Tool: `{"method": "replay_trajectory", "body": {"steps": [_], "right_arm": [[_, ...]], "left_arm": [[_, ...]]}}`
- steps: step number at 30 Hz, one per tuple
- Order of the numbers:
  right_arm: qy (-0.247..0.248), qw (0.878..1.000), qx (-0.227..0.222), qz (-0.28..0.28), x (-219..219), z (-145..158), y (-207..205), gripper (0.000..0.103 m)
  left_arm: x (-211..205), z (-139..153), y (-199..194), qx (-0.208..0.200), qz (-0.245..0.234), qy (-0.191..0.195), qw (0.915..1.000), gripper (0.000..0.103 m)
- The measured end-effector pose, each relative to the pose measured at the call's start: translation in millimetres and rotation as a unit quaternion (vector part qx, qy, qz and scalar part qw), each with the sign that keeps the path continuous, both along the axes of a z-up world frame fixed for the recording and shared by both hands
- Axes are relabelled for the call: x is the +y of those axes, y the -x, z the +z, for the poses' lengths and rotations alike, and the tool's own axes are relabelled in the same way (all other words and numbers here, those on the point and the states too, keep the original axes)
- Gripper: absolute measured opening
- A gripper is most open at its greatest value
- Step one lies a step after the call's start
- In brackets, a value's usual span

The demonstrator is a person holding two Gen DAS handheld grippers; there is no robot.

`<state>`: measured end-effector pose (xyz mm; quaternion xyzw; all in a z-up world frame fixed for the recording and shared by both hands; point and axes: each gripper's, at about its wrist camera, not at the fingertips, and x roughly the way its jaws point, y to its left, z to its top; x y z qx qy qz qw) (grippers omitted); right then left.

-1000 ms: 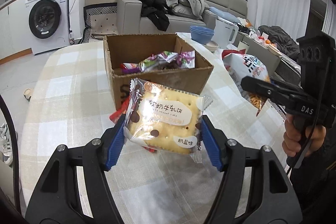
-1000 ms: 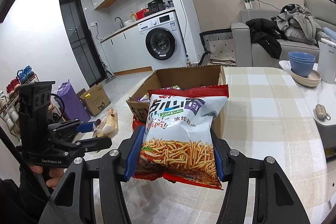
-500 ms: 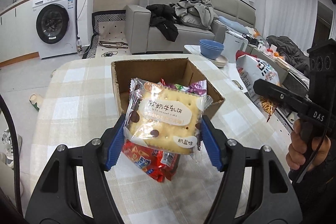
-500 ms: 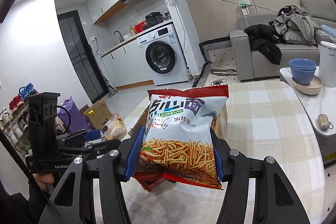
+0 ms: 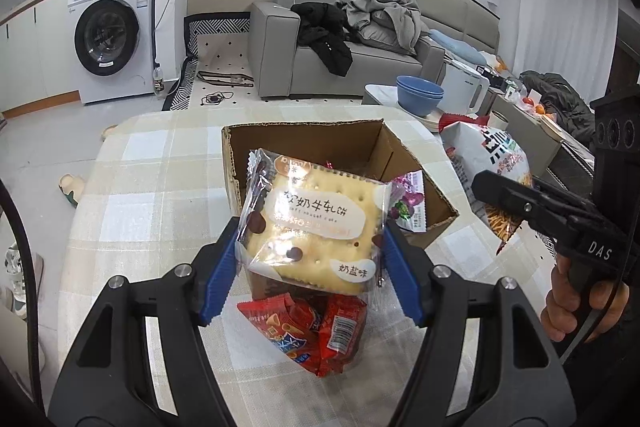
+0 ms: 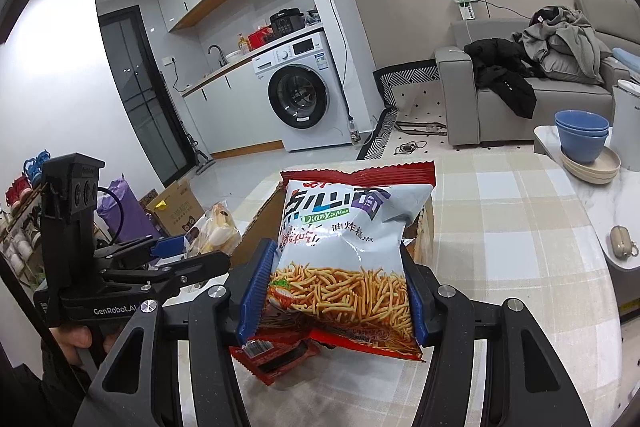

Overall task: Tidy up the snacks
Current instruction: 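Carry both packs over the box and open both tools to drop them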

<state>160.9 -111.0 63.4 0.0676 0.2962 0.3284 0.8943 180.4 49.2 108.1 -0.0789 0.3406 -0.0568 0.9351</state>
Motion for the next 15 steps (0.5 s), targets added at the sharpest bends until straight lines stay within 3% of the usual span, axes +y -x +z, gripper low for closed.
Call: {"method": "replay_trajectory", "body": {"steps": [15], "right_arm": [[0.067,0.998,-0.006,-0.011,26.9,-17.9,-23.3,0.057]], "left_arm": [[-8.2,-16.8,-40.9,0.006,0.005,-0.027,0.9996,0.065]]}}
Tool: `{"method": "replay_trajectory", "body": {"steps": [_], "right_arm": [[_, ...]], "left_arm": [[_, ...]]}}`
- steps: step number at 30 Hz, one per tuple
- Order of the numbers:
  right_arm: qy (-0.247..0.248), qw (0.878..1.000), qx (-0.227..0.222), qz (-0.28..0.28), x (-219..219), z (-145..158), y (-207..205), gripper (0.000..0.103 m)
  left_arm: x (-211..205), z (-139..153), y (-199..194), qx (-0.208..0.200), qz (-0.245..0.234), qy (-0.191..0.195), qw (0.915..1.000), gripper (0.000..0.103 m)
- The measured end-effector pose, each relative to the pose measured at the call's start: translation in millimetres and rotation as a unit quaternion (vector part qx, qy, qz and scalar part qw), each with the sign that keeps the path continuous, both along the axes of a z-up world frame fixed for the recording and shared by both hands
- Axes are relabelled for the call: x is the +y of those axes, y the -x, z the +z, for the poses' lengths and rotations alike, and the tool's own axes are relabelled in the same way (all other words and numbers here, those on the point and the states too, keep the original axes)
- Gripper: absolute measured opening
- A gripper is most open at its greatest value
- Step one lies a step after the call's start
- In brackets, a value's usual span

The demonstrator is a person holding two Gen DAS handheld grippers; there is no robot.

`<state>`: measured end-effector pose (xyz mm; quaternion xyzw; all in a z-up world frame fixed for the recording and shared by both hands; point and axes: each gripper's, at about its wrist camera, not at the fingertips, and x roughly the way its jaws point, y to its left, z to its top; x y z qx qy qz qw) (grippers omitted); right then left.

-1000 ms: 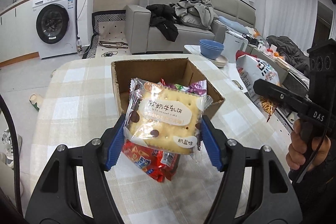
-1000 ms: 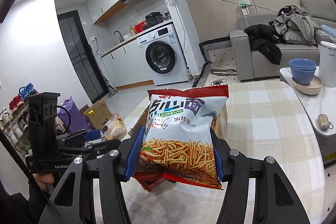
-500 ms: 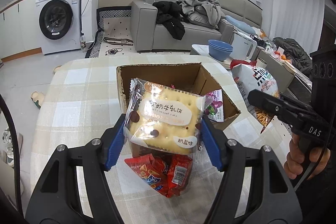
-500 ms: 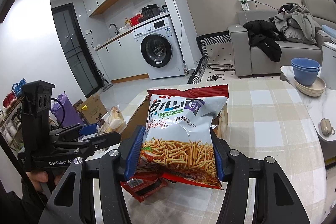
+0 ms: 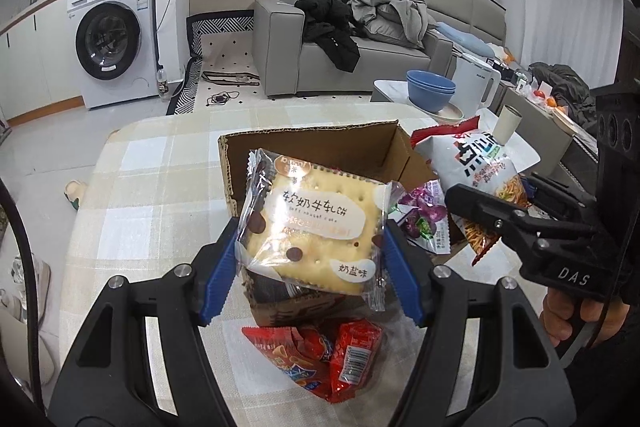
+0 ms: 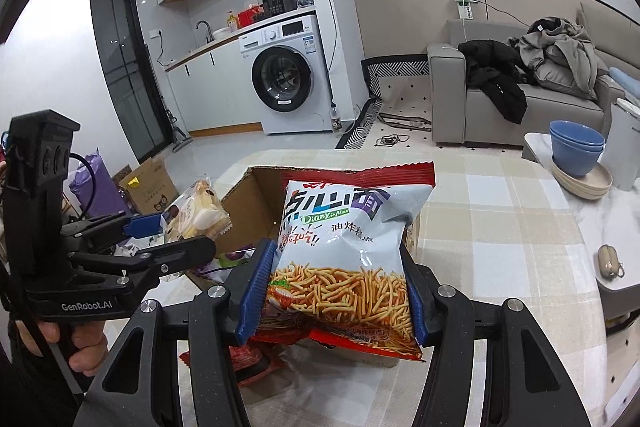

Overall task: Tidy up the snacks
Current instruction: 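Carry both packs over the box and open both tools to drop them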

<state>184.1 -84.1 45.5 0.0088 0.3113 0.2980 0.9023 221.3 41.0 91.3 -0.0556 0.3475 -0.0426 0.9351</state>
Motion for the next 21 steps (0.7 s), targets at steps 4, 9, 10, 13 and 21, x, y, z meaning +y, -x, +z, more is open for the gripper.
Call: {"method": "replay_trajectory", "body": {"steps": [4,9,10,13,21], "right_arm": [[0.015,1.0,-0.006,0.001,8.7,-2.5,-4.6,0.057],[0.041,0.999,-0.031,-0.006,23.5,-6.0,-7.5,0.057],[0.044,0.999,-0.028,-0.001,26.5,-8.5,-9.4,0.057],[0.059,0.998,-0.033,0.001,33.8,-14.3,-11.7,0.059],[0.01,0.999,-0.047,-0.004,13.1,-5.7,-9.2,0.077]], "left_arm": [[-2.1,-2.7,-8.8,-0.002,-0.004,-0.004,1.0,0.065],[-1.2,-10.1,-20.9,0.008,-0.004,-0.003,1.0,0.065],[-1.4,-12.4,-23.9,0.012,-0.004,-0.005,0.9999,0.066],[-2.8,-21.0,-31.0,0.021,-0.005,-0.009,0.9997,0.066],[0.4,-33.8,-45.7,0.026,-0.009,-0.001,0.9996,0.066]]}}
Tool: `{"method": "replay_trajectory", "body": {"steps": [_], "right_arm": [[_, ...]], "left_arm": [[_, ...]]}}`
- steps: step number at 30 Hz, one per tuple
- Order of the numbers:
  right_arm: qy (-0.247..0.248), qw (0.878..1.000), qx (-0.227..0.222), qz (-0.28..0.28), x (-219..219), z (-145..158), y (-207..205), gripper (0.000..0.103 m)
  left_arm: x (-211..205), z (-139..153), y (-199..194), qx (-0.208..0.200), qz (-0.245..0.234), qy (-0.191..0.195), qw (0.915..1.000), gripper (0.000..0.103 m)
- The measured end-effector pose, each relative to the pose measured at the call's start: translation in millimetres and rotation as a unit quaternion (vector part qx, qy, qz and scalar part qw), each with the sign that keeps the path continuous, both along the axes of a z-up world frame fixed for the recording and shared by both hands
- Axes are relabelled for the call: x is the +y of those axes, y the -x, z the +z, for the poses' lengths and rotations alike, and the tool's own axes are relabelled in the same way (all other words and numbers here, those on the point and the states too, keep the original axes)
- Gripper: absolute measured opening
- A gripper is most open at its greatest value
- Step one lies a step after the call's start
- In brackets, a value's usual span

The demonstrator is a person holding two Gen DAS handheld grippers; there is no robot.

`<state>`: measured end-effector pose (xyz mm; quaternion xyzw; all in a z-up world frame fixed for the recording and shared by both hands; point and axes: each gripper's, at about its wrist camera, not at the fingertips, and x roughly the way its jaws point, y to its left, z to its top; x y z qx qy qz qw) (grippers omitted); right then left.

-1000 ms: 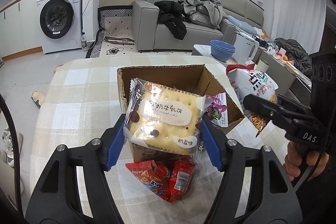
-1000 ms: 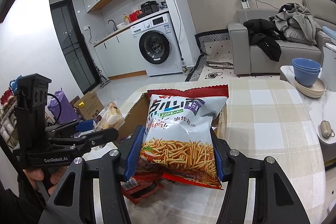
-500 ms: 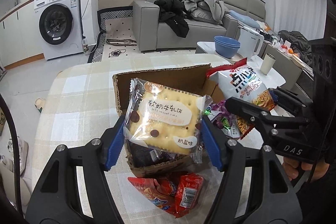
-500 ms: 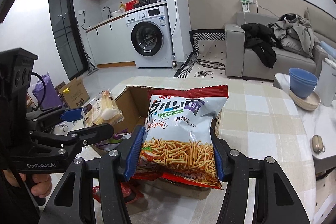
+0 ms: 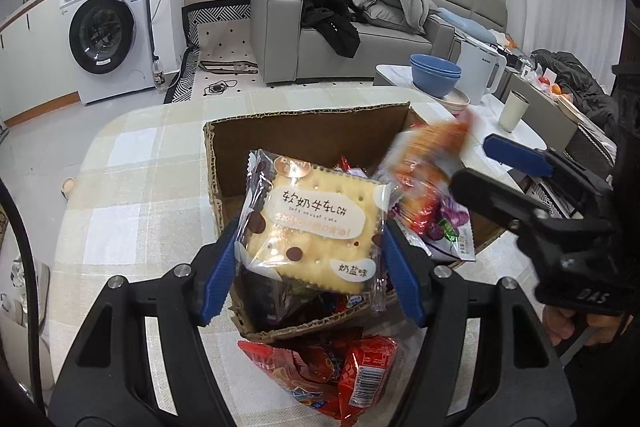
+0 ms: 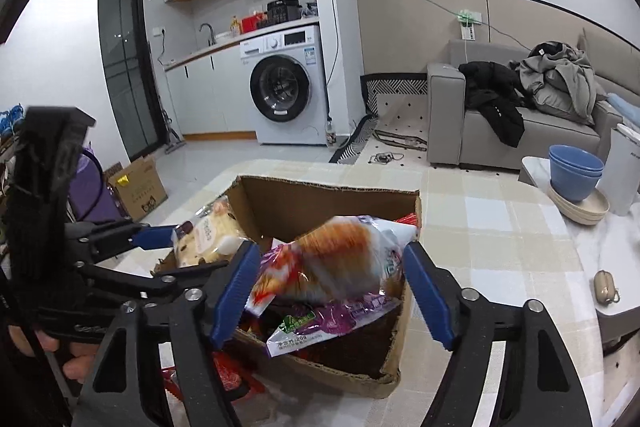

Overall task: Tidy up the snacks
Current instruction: 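Carry both packs over the box and open both tools to drop them, then withdraw both tools from the box toward the two red chip packets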

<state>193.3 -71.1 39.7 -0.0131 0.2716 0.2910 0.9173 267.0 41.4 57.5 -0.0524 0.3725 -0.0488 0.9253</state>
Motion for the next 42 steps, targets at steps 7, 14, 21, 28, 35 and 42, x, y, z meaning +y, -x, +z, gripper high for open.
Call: {"method": "replay_trajectory", "body": {"steps": [7,14,21,28,35,42], "right_arm": [[-0.002,1.0,0.005,-0.013,-22.2,4.1,11.3,0.086],[-0.006,1.0,0.018,-0.023,-42.6,-4.9,31.3,0.096],[-0.028,0.998,0.044,-0.028,-56.1,-22.3,46.4,0.102],[-0.03,0.997,0.06,-0.024,-53.7,-40.2,58.4,0.102],[-0.011,0.998,0.062,-0.012,-43.5,-44.5,67.9,0.102],[-0.004,0.998,0.07,-0.007,-33.9,-47.9,69.4,0.102]], "left_arm": [[-2.6,-3.0,-6.1,0.003,0.0,0.006,1.0,0.072],[-4.2,2.9,10.1,-0.009,-0.007,0.013,0.9999,0.102],[2.8,6.4,44.0,-0.013,0.003,0.03,0.9995,0.102],[11.6,-4.0,84.9,-0.012,0.014,0.018,0.9997,0.102],[15.8,-23.4,112.5,0.001,0.027,0.004,0.9996,0.102],[22.8,-33.6,123.7,0.002,0.032,0.008,0.9994,0.102]]}}
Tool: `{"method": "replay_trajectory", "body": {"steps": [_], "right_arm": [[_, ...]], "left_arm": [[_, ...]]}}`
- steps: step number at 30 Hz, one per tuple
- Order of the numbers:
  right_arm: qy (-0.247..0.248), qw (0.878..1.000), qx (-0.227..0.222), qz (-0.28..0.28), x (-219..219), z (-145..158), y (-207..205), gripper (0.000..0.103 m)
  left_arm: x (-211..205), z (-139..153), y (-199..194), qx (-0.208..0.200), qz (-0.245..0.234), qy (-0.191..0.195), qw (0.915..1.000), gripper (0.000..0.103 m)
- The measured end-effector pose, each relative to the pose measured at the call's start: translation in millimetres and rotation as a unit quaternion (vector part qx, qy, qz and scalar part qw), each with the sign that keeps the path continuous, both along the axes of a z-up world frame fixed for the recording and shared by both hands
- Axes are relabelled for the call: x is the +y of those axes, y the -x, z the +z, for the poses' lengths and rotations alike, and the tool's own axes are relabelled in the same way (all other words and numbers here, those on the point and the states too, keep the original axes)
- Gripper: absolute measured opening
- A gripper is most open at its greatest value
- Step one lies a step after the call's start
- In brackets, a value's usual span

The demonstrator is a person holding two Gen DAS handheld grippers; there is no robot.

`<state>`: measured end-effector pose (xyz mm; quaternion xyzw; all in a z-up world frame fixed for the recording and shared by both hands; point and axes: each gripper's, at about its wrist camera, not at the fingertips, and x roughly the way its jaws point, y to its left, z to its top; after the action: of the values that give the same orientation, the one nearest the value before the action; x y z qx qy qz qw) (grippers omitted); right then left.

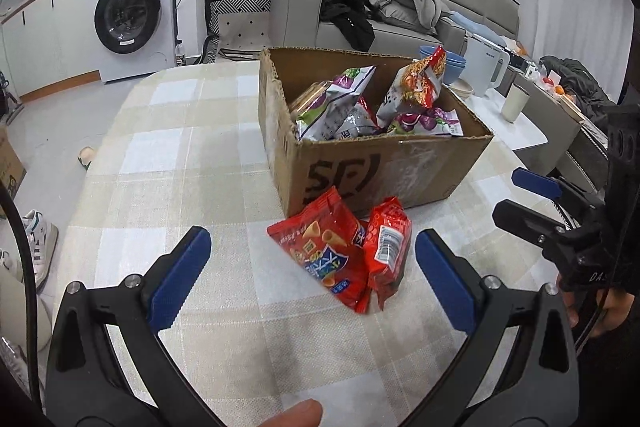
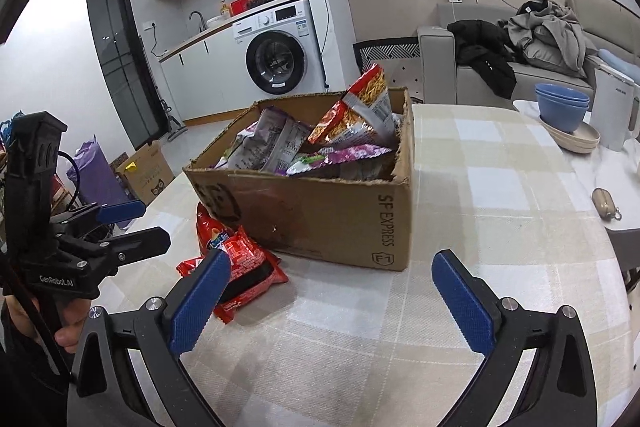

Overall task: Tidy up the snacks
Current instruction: 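Withdraw both tools from the box toward the two red chip packets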

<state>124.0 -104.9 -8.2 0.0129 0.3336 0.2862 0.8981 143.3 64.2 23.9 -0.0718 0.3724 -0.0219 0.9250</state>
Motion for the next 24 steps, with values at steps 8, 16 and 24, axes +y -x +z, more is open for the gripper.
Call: {"method": "replay_trajectory", "body": {"steps": [8,16,24], "right_arm": [[-0.001,1.0,0.006,0.02,16.0,-6.1,4.6,0.102],[0.016,0.998,0.033,0.059,42.6,-21.9,5.0,0.102],[0.047,0.993,0.041,0.096,74.0,-33.5,4.2,0.102]], "left_arm": [[2.1,0.9,3.5,0.002,0.002,-0.015,0.9999,0.102],[15.7,-5.2,14.5,0.009,0.024,-0.003,0.9997,0.102],[23.5,-12.6,22.7,0.015,0.034,0.006,0.9993,0.102]]}}
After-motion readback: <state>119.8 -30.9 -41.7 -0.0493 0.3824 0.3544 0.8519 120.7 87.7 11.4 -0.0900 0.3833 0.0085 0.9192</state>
